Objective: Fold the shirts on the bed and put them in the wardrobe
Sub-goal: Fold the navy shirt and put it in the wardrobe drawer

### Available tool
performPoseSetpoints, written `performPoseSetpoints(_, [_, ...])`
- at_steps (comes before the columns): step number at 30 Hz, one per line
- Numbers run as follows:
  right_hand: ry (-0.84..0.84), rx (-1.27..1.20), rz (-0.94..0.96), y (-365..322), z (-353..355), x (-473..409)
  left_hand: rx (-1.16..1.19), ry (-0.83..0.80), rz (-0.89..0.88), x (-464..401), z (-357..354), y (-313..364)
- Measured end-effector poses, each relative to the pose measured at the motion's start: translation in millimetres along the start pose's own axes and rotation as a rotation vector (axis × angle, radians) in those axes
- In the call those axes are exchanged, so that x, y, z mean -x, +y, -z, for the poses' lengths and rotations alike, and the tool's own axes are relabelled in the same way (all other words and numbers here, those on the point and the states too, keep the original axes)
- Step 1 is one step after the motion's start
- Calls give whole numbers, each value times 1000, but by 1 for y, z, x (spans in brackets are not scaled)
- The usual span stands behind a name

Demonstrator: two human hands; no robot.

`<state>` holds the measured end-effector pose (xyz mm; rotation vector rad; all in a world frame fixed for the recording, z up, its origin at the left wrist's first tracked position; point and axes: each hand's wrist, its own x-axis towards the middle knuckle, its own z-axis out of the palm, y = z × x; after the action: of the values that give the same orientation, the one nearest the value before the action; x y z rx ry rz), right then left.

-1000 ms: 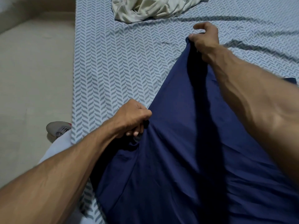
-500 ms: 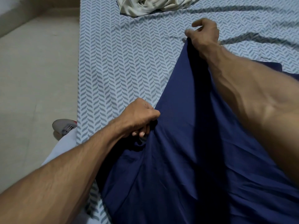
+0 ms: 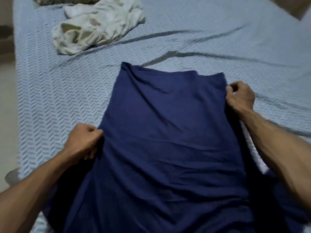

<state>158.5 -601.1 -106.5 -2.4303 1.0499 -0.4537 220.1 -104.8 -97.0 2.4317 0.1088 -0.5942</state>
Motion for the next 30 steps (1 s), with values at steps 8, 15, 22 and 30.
performPoseSetpoints(8, [37, -209, -11, 83, -4, 12, -342, 400, -565, -30, -79, 124])
performPoseSetpoints(15, [75, -308, 111, 94, -8, 13, -268, -74, -717, -87, -206, 342])
performPoseSetpoints(22, [44, -271, 181, 92, -7, 20, -829, -271, -628, -116, -233, 423])
performPoseSetpoints(30, [31, -259, 271, 92, -10, 19, -428, -255, -831, -117, -241, 444])
